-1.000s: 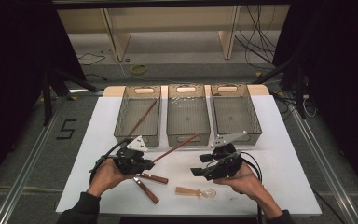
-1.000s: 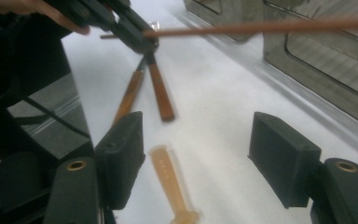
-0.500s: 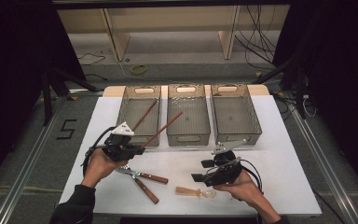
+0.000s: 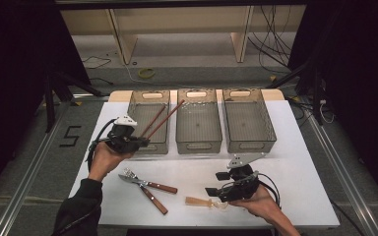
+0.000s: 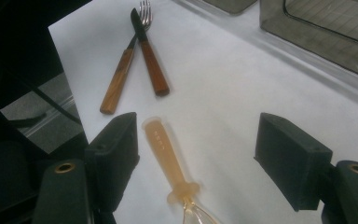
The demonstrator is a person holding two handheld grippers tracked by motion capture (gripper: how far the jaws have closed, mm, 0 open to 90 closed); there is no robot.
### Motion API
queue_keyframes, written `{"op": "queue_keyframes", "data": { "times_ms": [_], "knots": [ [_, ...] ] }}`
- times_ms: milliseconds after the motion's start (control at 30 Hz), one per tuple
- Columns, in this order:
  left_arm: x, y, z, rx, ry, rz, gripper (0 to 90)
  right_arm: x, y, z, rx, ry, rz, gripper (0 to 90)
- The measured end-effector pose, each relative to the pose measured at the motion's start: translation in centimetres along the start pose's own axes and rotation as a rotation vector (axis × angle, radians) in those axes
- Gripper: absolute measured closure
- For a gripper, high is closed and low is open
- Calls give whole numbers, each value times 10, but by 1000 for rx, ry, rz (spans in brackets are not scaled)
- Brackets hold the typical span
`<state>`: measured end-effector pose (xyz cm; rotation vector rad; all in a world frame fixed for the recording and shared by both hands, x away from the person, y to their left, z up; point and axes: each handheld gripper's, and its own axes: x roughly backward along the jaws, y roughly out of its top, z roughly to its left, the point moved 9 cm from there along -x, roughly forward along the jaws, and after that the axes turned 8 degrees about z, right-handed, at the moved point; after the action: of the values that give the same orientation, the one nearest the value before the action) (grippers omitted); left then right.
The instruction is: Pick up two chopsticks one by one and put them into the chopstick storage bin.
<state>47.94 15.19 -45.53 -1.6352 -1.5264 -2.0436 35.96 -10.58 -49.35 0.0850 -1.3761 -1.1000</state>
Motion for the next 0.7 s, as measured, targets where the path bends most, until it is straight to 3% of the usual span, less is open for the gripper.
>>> {"op": "queue_keyframes", "data": {
  "times_ms": [700],
  "knots": [
    [-21,25,56,136,73,16,842,-3,-4,4,12,9,10,305]
  ]
}}
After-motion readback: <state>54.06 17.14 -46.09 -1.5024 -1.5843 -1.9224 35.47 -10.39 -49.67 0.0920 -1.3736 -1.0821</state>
